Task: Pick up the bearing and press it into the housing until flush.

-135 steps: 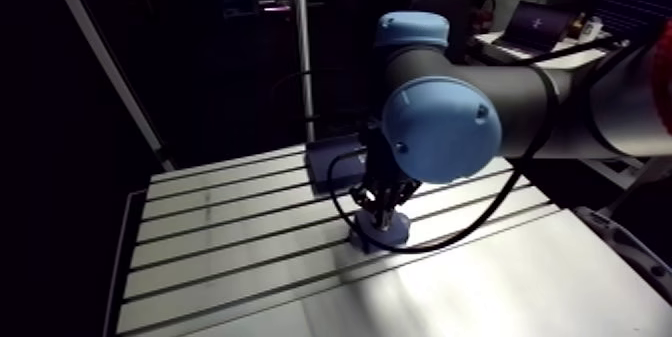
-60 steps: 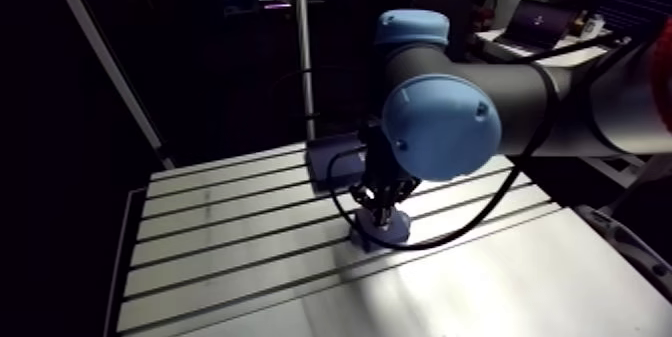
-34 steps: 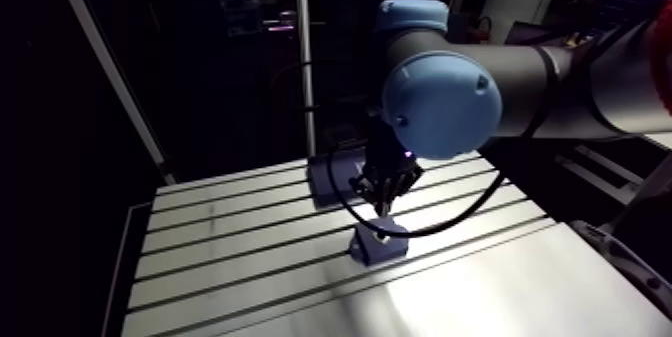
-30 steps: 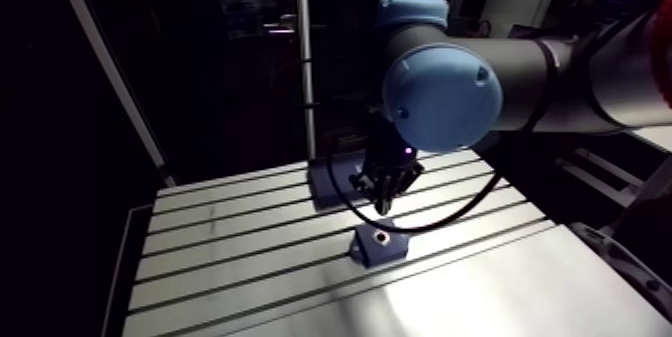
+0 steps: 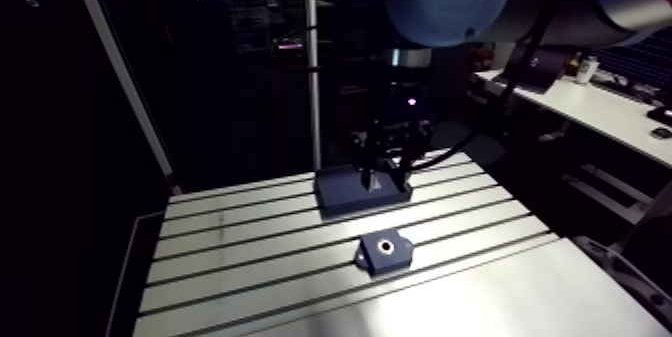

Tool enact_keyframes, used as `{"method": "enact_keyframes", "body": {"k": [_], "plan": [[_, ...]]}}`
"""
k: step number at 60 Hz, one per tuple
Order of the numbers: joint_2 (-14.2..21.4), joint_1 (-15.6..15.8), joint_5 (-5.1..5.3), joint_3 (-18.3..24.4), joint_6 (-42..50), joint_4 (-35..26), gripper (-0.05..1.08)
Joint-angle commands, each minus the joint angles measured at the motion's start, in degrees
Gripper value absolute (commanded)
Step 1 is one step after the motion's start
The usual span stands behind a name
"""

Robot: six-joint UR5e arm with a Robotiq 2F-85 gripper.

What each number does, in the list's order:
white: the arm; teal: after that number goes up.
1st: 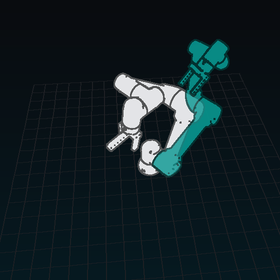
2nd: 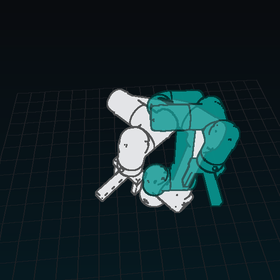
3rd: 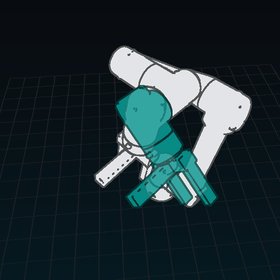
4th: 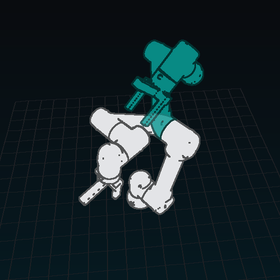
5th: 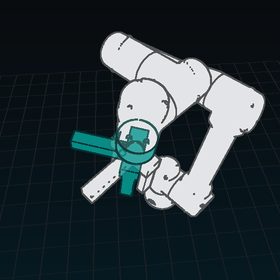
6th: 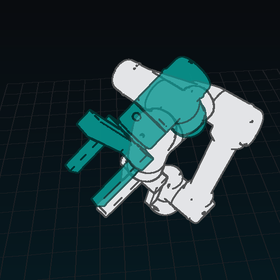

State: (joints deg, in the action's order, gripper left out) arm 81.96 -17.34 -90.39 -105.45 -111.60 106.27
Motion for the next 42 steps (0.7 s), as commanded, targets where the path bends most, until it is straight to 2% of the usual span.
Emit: {"method": "enact_keyframes", "body": {"k": [1,6,18,21,35,42], "plan": [[1.0,0.9,1.08,7.4,3.1,-11.7,0.01],[1.0,1.6,1.40,10.2,4.1,-14.5,0.01],[1.2,3.4,1.23,12.9,6.1,-15.9,0.01],[1.1,4.7,0.67,13.7,6.8,-16.0,0.01],[0.4,7.4,0.10,17.4,11.3,-15.7,0.01],[-0.1,9.9,-0.44,19.3,12.3,-15.8,0.01]]}}
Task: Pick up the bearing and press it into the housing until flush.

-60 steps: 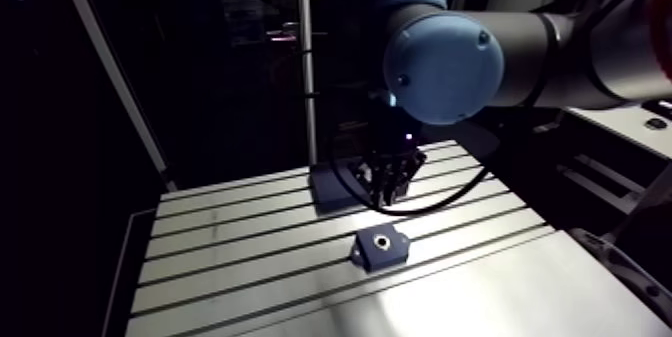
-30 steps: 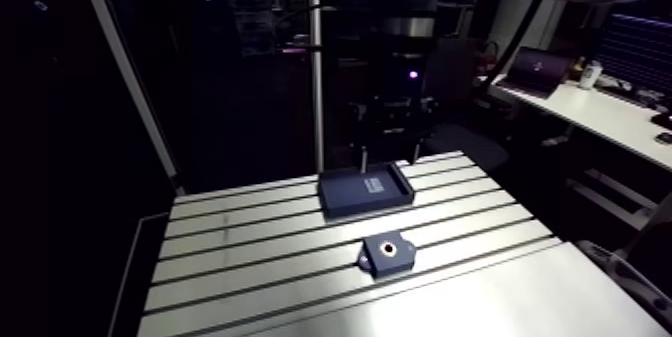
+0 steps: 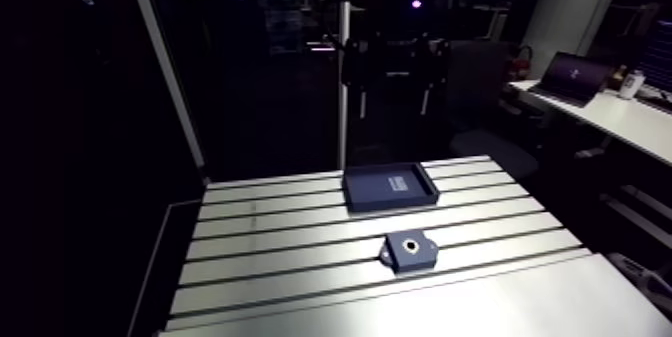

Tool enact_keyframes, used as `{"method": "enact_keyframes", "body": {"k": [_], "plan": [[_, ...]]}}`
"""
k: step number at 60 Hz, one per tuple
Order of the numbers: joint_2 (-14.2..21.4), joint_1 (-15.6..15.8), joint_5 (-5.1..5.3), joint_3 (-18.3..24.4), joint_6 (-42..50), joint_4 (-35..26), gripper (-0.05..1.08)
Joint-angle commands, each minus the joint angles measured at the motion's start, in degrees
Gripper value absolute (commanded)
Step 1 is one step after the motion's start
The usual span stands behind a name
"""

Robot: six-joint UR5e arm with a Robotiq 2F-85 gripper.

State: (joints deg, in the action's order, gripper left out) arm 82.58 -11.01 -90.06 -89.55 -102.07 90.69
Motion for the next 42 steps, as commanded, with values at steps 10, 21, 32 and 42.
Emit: {"method": "enact_keyframes", "body": {"k": [10,21,32,42], "plan": [[-0.3,4.3,-0.62,4.9,3.4,-0.9,0.01],[0.6,5.6,-0.55,4.5,3.7,-0.8,0.01],[0.7,5.8,-0.59,4.9,3.7,-0.7,0.01],[0.7,6.4,-0.60,4.7,3.7,-0.7,0.01]]}}
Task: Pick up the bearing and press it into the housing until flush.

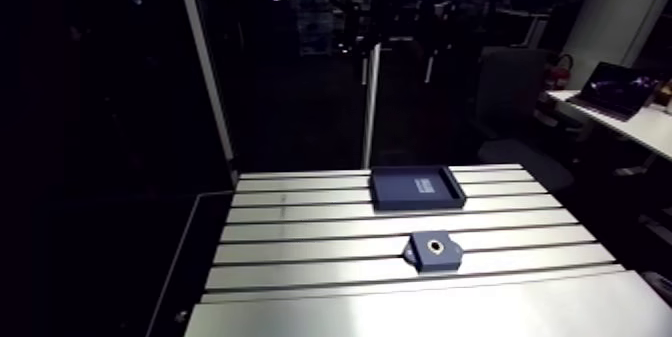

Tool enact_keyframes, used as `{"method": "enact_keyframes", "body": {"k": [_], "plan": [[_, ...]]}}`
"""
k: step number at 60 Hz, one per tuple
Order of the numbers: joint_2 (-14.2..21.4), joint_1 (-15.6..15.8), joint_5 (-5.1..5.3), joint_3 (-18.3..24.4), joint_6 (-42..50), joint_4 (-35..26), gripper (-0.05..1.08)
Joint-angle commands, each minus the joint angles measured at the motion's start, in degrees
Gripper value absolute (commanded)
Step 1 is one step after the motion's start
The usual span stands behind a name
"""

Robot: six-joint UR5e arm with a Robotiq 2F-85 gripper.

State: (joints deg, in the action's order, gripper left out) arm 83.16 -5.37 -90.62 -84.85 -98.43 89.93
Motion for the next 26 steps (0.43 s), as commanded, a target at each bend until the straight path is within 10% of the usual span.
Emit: {"method": "enact_keyframes", "body": {"k": [1,26], "plan": [[0.0,0.9,-0.11,0.0,0.0,0.0,0.01],[-0.4,1.7,0.05,0.0,0.0,0.0,0.01]]}}
